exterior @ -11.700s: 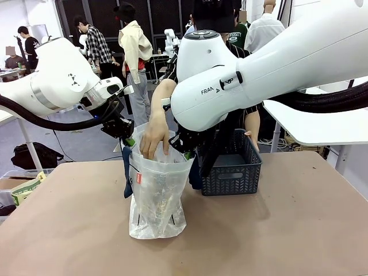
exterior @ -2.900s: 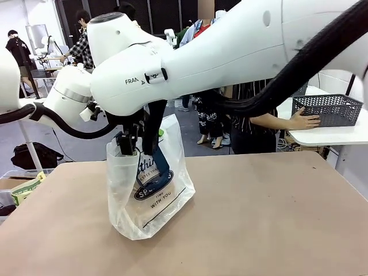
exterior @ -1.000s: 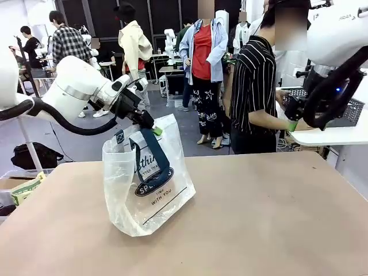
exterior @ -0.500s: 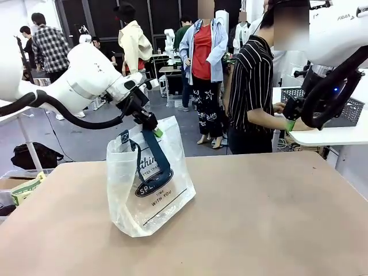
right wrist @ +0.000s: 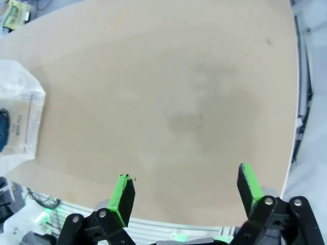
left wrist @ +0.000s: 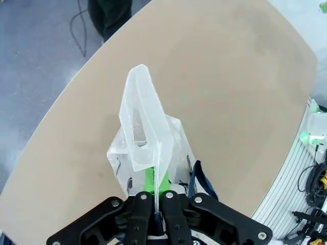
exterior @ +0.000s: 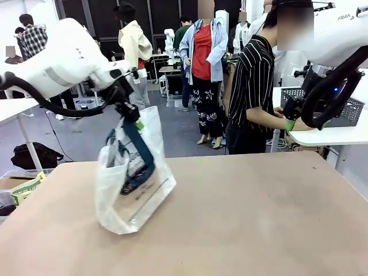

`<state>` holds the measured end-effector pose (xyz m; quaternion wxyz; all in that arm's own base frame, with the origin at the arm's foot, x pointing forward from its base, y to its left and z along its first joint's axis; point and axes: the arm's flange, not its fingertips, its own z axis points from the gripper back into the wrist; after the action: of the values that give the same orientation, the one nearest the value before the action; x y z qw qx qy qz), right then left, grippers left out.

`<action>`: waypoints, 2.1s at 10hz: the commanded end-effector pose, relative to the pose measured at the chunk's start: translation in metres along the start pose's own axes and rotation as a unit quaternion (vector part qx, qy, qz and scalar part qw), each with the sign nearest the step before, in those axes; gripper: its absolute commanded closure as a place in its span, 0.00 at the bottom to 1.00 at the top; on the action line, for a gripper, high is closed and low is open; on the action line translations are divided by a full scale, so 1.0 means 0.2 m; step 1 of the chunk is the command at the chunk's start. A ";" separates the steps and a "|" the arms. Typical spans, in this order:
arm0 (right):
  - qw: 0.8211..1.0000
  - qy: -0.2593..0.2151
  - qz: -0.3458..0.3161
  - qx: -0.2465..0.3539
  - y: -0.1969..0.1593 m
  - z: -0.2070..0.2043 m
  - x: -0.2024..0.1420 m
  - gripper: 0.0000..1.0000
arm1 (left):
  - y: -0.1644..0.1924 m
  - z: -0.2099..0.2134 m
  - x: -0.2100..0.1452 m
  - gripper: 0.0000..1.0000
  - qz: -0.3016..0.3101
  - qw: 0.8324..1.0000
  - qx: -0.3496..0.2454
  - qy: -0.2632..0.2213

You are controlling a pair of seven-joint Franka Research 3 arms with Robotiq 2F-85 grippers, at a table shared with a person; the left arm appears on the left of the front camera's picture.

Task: Transfer purchased items from the store into the shopping bag.
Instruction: Move the Reusable shopping bag to the right side of the table.

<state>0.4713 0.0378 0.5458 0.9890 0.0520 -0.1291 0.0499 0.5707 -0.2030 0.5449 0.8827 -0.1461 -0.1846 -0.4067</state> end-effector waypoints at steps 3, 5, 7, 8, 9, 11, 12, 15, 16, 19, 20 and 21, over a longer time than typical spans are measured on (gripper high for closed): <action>1.000 0.004 0.004 -0.006 0.00 0.00 0.01 0.00 | 0.07 0.33 -0.41 1.00 0.130 0.988 0.085 0.011; 1.000 0.004 0.004 -0.006 0.00 0.00 0.01 0.00 | 0.11 0.50 -0.69 1.00 0.204 0.969 0.141 -0.013; 1.000 0.004 0.004 -0.006 0.00 0.00 0.01 0.00 | 0.17 0.59 -0.89 1.00 0.245 0.953 0.175 -0.038; 1.000 0.004 0.004 -0.006 0.00 0.00 0.01 0.00 | 0.20 0.62 -0.97 1.00 0.274 0.943 0.188 -0.034; 1.000 0.004 0.004 -0.006 0.00 0.00 0.01 0.00 | 0.21 0.63 -1.02 1.00 0.289 0.937 0.193 -0.022; 1.000 0.004 0.004 -0.006 0.00 0.00 0.01 0.00 | 0.26 0.63 -1.08 1.00 0.301 0.934 0.190 -0.024; 1.000 0.004 0.004 -0.006 0.00 0.00 0.01 0.00 | 0.27 0.62 -1.09 0.95 0.301 0.934 0.188 -0.027; 1.000 0.004 0.004 -0.006 0.00 0.00 0.01 0.00 | 0.27 0.66 -1.12 0.44 0.310 0.930 0.193 -0.038; 1.000 0.004 0.004 -0.006 0.00 0.00 0.01 0.00 | 0.25 0.68 -1.13 0.25 0.312 0.928 0.200 -0.045; 1.000 0.004 0.004 -0.006 0.00 0.00 0.01 0.00 | 0.07 0.75 -1.13 0.00 0.319 0.916 0.234 -0.060; 1.000 0.004 0.004 -0.006 0.00 0.00 0.01 0.00 | -0.07 0.80 -1.10 0.00 0.317 0.907 0.267 -0.079; 1.000 0.004 0.004 -0.006 0.00 0.00 0.01 0.00 | -0.21 0.85 -1.07 0.00 0.308 0.897 0.301 -0.102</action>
<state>0.4718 0.0375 0.5457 0.9891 0.0517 -0.1286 0.0496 0.4009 0.0001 0.6021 0.9527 -0.0069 -0.3006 -0.0446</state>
